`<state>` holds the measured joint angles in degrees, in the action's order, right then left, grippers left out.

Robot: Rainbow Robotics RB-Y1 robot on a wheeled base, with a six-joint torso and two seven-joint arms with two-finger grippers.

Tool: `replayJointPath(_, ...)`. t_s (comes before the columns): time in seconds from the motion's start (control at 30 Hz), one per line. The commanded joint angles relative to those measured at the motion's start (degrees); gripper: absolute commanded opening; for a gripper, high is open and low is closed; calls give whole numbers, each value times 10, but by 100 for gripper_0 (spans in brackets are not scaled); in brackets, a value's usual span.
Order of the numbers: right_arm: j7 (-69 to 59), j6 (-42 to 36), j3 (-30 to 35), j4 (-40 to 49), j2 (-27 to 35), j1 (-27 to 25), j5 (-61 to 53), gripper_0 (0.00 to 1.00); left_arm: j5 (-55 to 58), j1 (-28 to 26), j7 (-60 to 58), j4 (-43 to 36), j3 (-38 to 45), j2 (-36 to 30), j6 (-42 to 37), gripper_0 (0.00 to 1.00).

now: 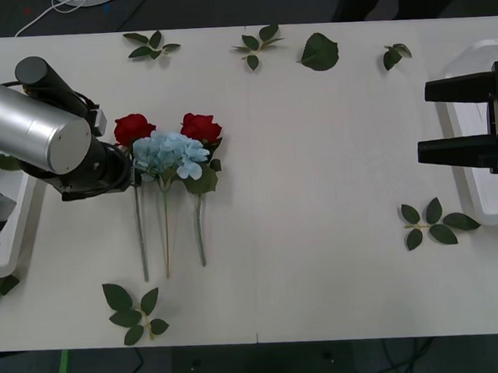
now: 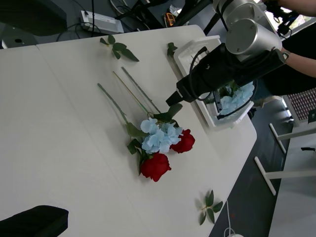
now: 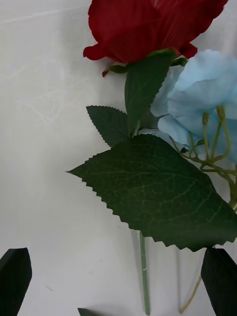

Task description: Place the red flowers into the right box and the blue flowers into the left box. If a person shows an open palm, hand one flower to the person first, then continue sorting.

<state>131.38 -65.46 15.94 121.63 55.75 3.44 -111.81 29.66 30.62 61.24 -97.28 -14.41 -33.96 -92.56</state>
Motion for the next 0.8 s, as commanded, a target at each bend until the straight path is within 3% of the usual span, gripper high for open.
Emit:
replayJointPath(0.03,16,5,8,15,22,-5,-6,100,-28,-31,20,-12,-9,4,21,100)
replayJointPath(0.5,16,5,8,15,22,-5,-6,100,-39,-59,26,1,-54,27,70,100)
replayJointPath(0.8,16,5,8,15,22,-5,-6,100,-73,-59,88,130,-60,68,196,100)
